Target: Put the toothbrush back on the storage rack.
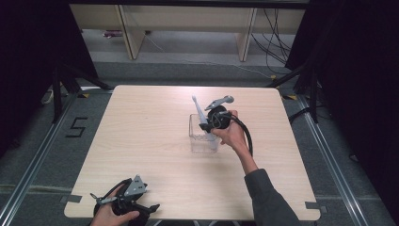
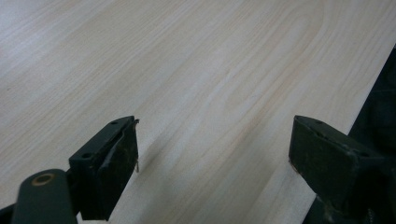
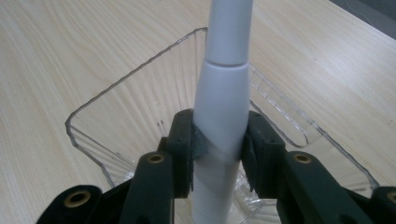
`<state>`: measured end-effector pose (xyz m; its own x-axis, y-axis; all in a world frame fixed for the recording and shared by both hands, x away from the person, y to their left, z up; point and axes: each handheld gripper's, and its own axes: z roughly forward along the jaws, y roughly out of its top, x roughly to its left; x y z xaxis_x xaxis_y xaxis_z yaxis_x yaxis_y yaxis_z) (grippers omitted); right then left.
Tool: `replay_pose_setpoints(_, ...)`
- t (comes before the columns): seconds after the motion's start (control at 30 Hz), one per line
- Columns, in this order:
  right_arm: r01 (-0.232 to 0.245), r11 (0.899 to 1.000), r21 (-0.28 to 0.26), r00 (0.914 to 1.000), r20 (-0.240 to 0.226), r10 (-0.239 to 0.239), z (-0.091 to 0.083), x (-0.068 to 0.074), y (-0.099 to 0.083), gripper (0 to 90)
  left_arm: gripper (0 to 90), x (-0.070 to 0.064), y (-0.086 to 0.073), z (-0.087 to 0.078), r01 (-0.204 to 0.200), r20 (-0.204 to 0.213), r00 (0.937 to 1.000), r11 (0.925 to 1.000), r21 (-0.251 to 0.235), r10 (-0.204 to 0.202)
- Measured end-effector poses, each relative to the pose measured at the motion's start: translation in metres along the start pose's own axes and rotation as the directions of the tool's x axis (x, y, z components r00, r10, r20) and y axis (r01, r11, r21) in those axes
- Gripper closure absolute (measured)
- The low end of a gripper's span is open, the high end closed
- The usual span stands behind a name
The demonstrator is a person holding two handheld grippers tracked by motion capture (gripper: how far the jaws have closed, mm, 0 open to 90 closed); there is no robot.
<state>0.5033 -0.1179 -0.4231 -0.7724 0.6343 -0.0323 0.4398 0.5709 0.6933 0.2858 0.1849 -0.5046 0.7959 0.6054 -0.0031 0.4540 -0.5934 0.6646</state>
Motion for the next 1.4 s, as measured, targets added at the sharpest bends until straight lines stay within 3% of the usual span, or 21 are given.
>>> replay_pose_setpoints(0.03, 0.017, 1.0, 0.01, 0.9998, -0.007, -0.017, 0.0, 0.0, 0.001, 66.8, 15.1, -0.001, 0.0, 0.0, 0.013, -0.001, 0.9999, 0.9999, 0.0, -0.013)
replay_pose_setpoints(0.4, -0.002, 0.998, 0.065, 1.0, 0.002, 0.002, 0.011, 0.005, 0.011, 66.5, 15.1, 0.0, 0.0, 0.0, -0.002, 0.001, 1.0, 1.0, -0.001, 0.002)
replay_pose_setpoints(0.43, 0.024, 0.999, 0.049, 0.9997, 0.002, -0.024, 0.014, 0.004, 0.011, 66.6, 15.1, 0.0, 0.0, 0.0, -0.003, 0.001, 1.0, 1.0, -0.001, 0.003)
replay_pose_setpoints(0.53, -0.005, 0.996, 0.084, 1.0, 0.005, 0.005, 0.014, 0.006, 0.012, 66.5, 15.1, 0.0, 0.0, 0.0, 0.0, 0.0, 1.0, 1.0, -0.003, 0.0)
replay_pose_setpoints(0.6, 0.035, 0.997, 0.071, 0.9994, 0.006, -0.035, 0.016, 0.005, 0.013, 66.5, 15.1, 0.0, 0.0, 0.0, -0.003, 0.002, 1.0, 1.0, -0.001, 0.003)
replay_pose_setpoints(0.67, 0.026, 0.996, 0.081, 0.9997, -0.002, -0.026, 0.017, 0.006, 0.014, 66.5, 15.1, 0.0, 0.0, 0.0, -0.001, 0.001, 1.0, 1.0, -0.003, 0.001)
replay_pose_setpoints(0.73, 0.047, 0.997, 0.068, 0.9988, 0.004, -0.048, 0.02, 0.005, 0.014, 66.4, 15.1, 0.0, 0.0, 0.0, -0.002, 0.003, 1.0, 1.0, -0.003, 0.002)
replay_pose_setpoints(0.9, 0.022, 0.996, 0.088, 0.9998, 0.001, -0.022, 0.019, 0.008, 0.014, 65.8, 15.1, 0.0, 0.0, 0.0, -0.002, 0.004, 1.0, 1.0, -0.002, 0.002)
replay_pose_setpoints(1.07, 0.028, 0.997, 0.07, 0.9996, -0.006, -0.027, 0.014, 0.008, 0.015, 61.6, 15.1, 0.0, 0.0, 0.0, -0.001, 0.0, 1.0, 1.0, -0.003, 0.001)
replay_pose_setpoints(1.1, 0.003, 0.997, 0.074, 1.0, -0.001, -0.003, 0.011, 0.01, 0.016, 61.5, 15.1, 0.0, 0.0, 0.0, -0.003, 0.0, 1.0, 1.0, -0.003, 0.003)
replay_pose_setpoints(1.17, 0.024, 0.999, 0.048, 0.9997, 0.004, -0.024, 0.007, 0.009, 0.016, 60.2, 15.1, 0.0, 0.0, 0.0, -0.002, 0.0, 1.0, 1.0, -0.003, 0.002)
replay_pose_setpoints(1.2, -0.003, 0.999, 0.049, 1.0, 0.001, 0.003, 0.005, 0.01, 0.017, 59.1, 15.1, 0.0, 0.0, 0.0, -0.002, 0.0, 1.0, 1.0, -0.003, 0.002)
replay_pose_setpoints(1.37, 0.024, 0.999, 0.025, 0.9997, 0.004, -0.024, -0.004, 0.007, 0.014, 57.0, 15.1, 0.0, 0.0, 0.0, -0.001, 0.001, 1.0, 1.0, 0.0, 0.001)
replay_pose_setpoints(1.4, 0.004, 1.0, 0.005, 1.0, 0.001, -0.004, -0.005, 0.008, 0.012, 55.7, 15.1, 0.0, 0.0, 0.0, -0.001, 0.0, 1.0, 1.0, -0.001, 0.001)
